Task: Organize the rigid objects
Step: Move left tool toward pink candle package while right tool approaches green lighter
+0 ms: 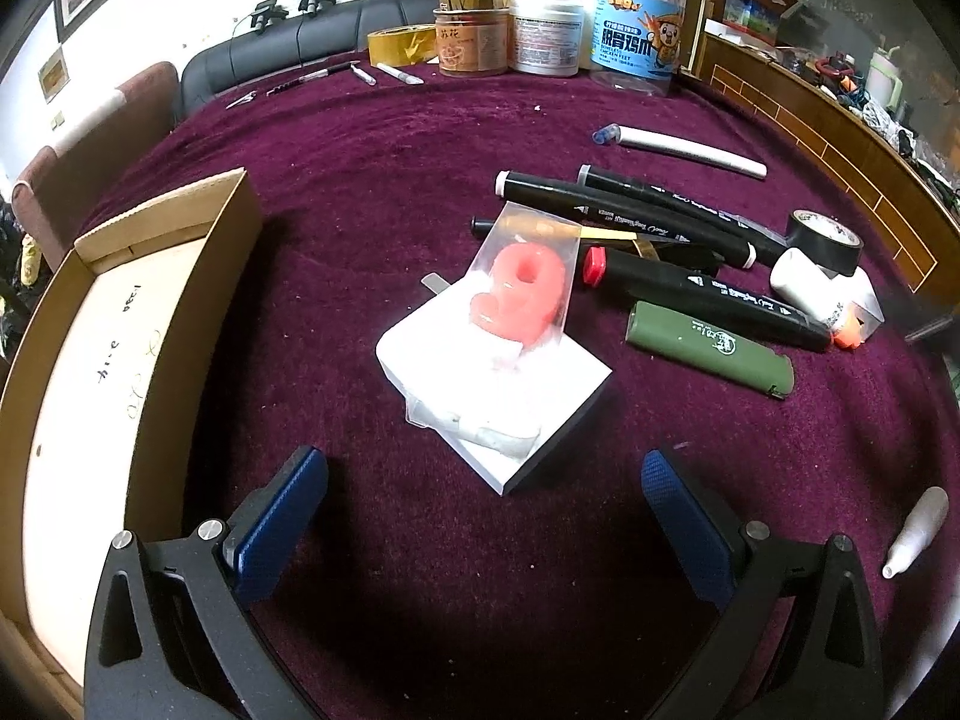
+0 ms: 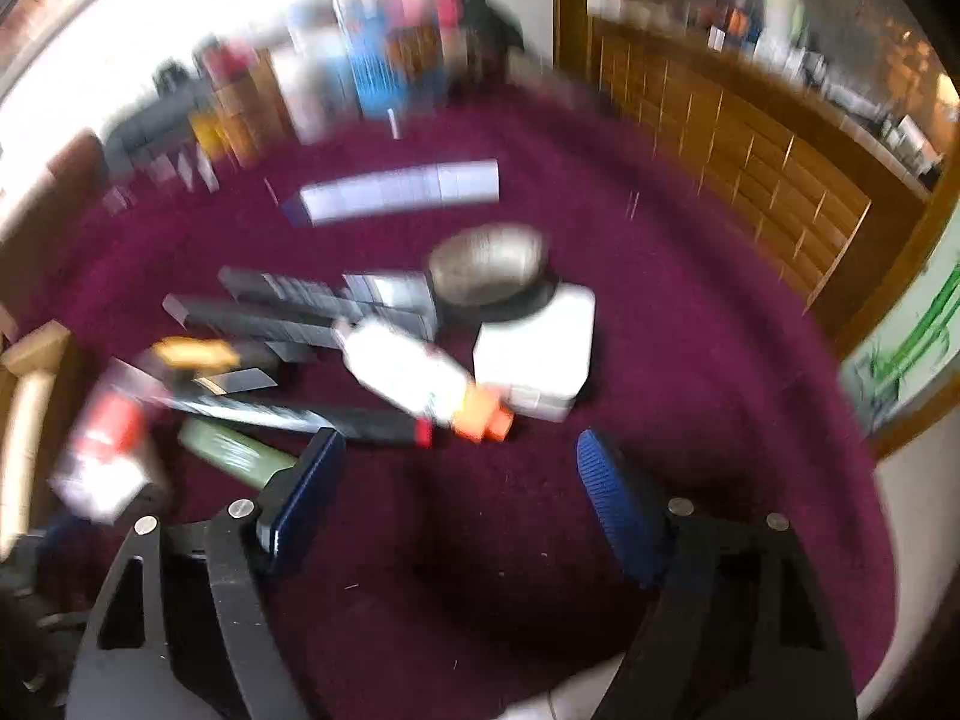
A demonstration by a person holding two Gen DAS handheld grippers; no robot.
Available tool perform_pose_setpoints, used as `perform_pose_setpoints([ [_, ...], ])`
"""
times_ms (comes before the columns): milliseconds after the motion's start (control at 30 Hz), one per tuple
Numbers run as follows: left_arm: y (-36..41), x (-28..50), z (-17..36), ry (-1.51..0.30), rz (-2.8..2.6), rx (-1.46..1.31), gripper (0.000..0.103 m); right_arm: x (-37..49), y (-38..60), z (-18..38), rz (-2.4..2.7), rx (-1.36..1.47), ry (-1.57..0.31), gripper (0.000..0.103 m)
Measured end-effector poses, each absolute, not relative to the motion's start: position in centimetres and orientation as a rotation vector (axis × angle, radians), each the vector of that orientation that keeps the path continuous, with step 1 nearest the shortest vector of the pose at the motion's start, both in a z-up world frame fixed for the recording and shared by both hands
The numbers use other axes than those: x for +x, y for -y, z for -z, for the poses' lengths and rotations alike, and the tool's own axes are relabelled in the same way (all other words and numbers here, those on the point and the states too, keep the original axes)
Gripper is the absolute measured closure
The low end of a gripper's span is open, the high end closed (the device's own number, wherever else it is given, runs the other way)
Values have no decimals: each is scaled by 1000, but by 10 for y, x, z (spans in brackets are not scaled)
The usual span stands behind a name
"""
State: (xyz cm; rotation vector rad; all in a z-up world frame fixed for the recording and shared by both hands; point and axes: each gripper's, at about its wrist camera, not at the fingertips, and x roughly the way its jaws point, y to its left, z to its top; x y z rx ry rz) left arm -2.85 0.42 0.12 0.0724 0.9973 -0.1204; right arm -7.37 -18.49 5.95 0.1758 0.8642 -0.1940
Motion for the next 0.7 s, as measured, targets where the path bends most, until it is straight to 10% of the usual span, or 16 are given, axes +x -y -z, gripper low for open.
perform_pose_setpoints([
  [167, -2, -27, -1, -997, 103, 75, 1, -156, 176, -126, 156, 109, -456, 3],
  [267, -3, -26, -2, -1018, 116, 75, 1, -146, 183, -107, 103, 155, -600, 0],
  [367, -16, -43, -21, -1048, 191, -7, 23, -126, 189, -82, 35, 204, -765, 4],
  [700, -93, -125, -101, -807, 218, -88, 20, -78, 142, -54, -153, 93, -925, 12],
])
